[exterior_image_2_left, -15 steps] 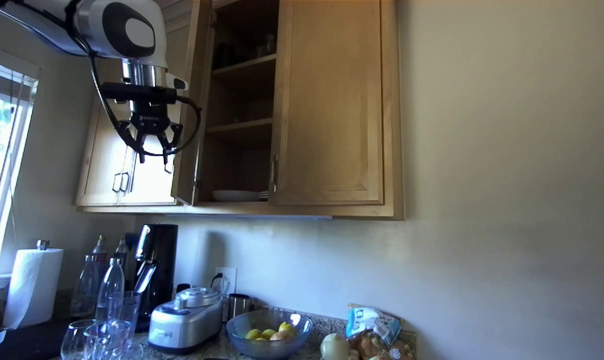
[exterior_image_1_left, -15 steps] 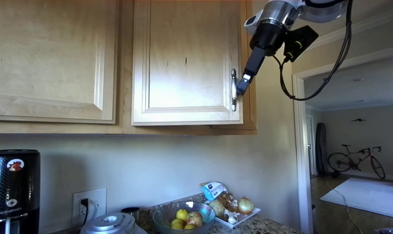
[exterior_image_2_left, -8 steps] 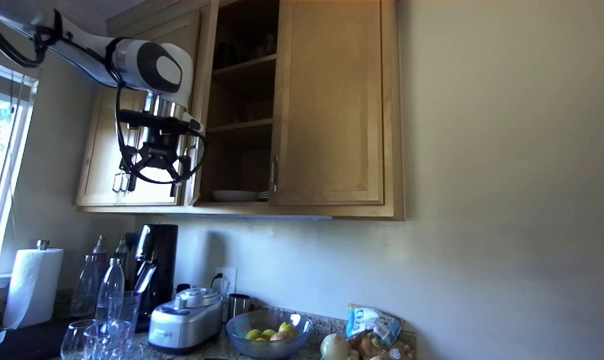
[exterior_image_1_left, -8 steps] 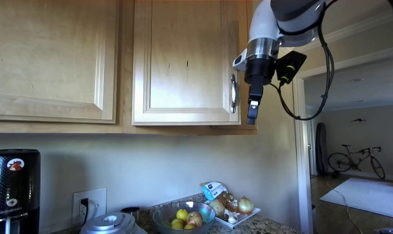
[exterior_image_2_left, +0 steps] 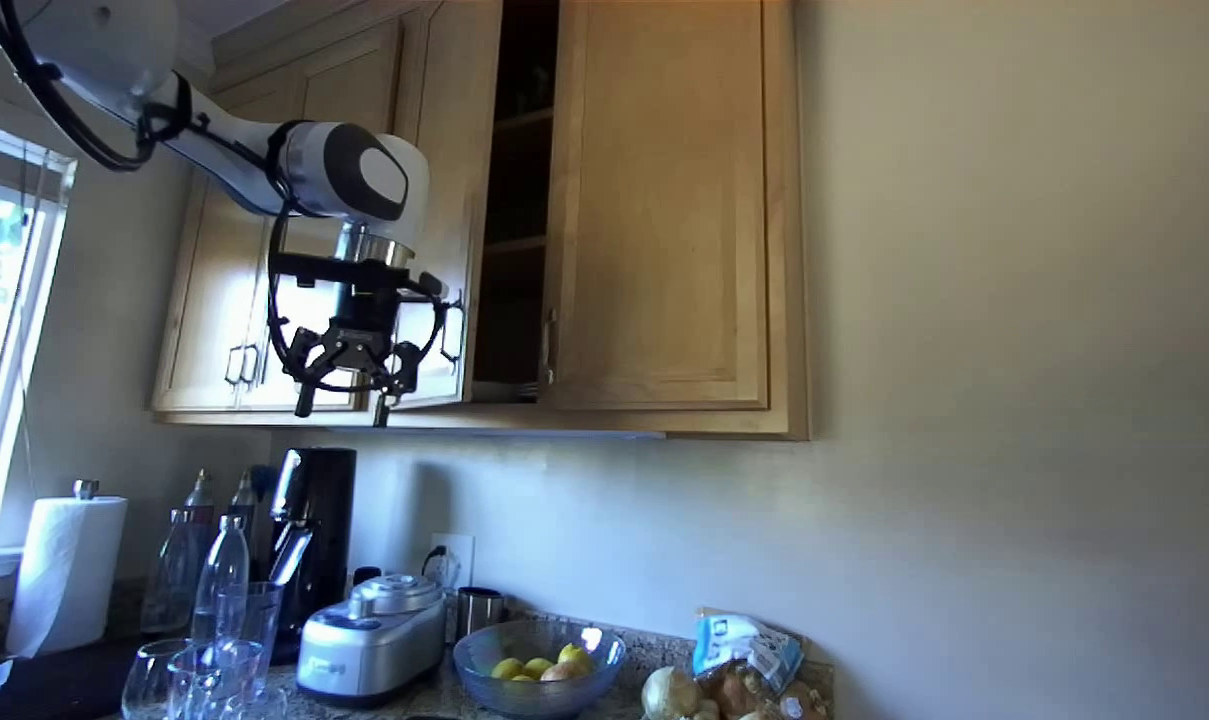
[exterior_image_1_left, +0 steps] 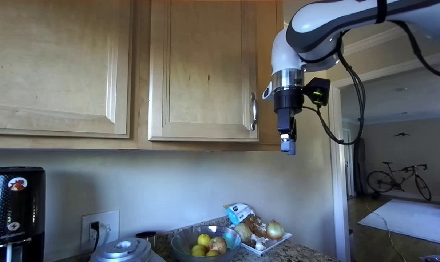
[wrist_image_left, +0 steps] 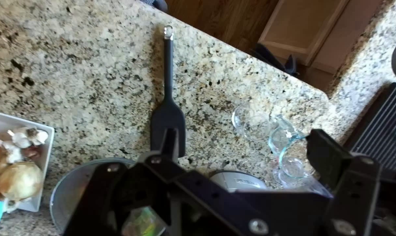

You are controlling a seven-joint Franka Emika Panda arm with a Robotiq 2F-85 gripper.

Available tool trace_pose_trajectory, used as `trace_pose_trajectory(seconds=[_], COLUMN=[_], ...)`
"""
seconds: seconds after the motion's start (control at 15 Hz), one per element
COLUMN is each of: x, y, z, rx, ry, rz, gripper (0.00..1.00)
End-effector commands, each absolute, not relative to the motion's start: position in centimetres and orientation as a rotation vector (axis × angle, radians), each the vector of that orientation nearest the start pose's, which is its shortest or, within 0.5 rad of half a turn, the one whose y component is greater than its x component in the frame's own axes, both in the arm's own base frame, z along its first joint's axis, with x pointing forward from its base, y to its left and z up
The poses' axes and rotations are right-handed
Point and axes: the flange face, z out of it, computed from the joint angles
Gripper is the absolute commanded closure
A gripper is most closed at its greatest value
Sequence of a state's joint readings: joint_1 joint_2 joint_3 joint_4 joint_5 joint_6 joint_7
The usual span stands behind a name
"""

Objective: Open the top left cabinet door

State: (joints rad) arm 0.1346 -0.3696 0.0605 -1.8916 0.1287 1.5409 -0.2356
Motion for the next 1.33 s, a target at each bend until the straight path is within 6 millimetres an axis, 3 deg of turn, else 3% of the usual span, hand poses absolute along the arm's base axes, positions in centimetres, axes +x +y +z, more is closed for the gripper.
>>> trace_pose_trajectory(seconds=[0.0, 0.13, 0.27, 0.47, 0.67, 0.8, 1.07, 1.27], x=[42.2, 43.3, 43.9, 44.2, 44.0, 43.8, 44.2, 46.3], y=[6.1, 4.5, 4.1, 4.6, 3.6, 2.1, -3.3, -6.3], z=[65.7, 66.0, 67.2, 69.4, 71.6, 72.6, 73.3, 73.2], rx=[-3.065, -3.056, -2.999, -2.967, -2.978, -3.0, -3.087, -3.067], ry=[-0.389, -0.246, -0.156, -0.117, -0.064, -0.003, 0.221, 0.373], rz=[-0.017, -0.132, -0.259, -0.476, -0.596, -0.629, -0.688, -0.792], gripper=[0.0, 0.0, 0.0, 0.0, 0.0, 0.0, 0.0, 0.0])
